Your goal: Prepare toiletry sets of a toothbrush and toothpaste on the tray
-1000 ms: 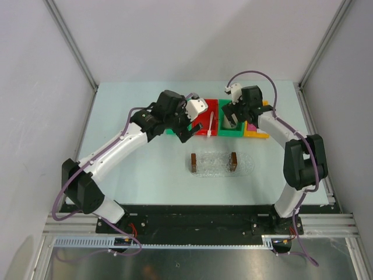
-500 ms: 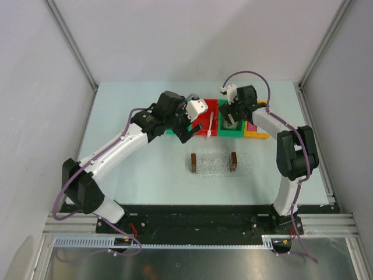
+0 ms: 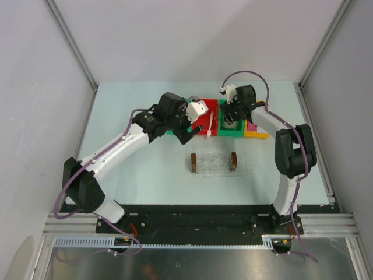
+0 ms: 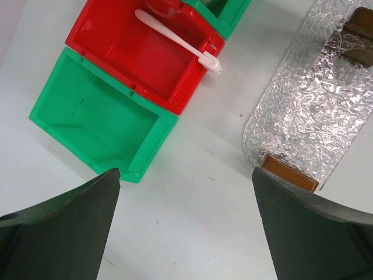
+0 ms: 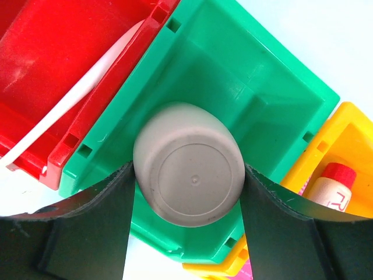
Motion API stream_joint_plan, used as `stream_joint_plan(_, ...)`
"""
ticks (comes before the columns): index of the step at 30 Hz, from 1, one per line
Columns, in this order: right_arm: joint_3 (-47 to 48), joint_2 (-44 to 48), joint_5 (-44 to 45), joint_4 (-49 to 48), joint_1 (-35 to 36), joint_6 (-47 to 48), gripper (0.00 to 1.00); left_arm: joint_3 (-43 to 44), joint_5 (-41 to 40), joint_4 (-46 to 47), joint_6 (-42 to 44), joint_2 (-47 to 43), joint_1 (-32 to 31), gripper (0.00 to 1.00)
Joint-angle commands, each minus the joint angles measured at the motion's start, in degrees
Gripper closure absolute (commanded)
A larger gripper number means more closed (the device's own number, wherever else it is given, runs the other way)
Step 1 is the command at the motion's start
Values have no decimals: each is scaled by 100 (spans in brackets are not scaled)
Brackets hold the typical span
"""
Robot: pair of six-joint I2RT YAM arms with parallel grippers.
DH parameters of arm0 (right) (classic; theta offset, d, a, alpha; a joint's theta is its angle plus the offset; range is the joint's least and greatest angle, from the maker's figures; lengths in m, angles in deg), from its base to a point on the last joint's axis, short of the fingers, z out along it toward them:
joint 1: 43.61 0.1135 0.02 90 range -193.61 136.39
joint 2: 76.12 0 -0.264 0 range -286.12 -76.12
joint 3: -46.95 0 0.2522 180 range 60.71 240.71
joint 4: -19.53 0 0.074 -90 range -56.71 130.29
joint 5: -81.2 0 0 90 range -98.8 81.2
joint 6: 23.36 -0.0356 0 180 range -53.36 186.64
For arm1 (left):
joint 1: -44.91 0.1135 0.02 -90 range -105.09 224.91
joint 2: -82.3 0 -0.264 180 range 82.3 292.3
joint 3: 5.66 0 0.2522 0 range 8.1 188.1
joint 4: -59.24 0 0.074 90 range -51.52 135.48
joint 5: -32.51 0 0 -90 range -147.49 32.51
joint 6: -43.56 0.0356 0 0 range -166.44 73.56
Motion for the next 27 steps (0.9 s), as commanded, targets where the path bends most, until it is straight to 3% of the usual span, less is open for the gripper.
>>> stream_joint_plan(1,247,24,-68,49,21,-16,51,-12,83,159,18,73,40,0)
stream_joint_plan(5,352,147,-50,93,21,-34,63,6,75,168,9,109,40,0)
stream_joint_plan(12,809,480,248,462,38,-25,100,164,101,221,-113,144,40,0)
stream_joint_plan(22,1275,1368,91,1165,-75,-332,100,621,583,528,-377,311,75,0)
stream_joint_plan(25,1301,1711,-724,1402,-426,-779,100,508,883,844,-527,223,75,0)
stream_joint_plan(27,1433,1843,-1839,1648,-794,-1166,100,402,1015,1221,-614,75,75,0)
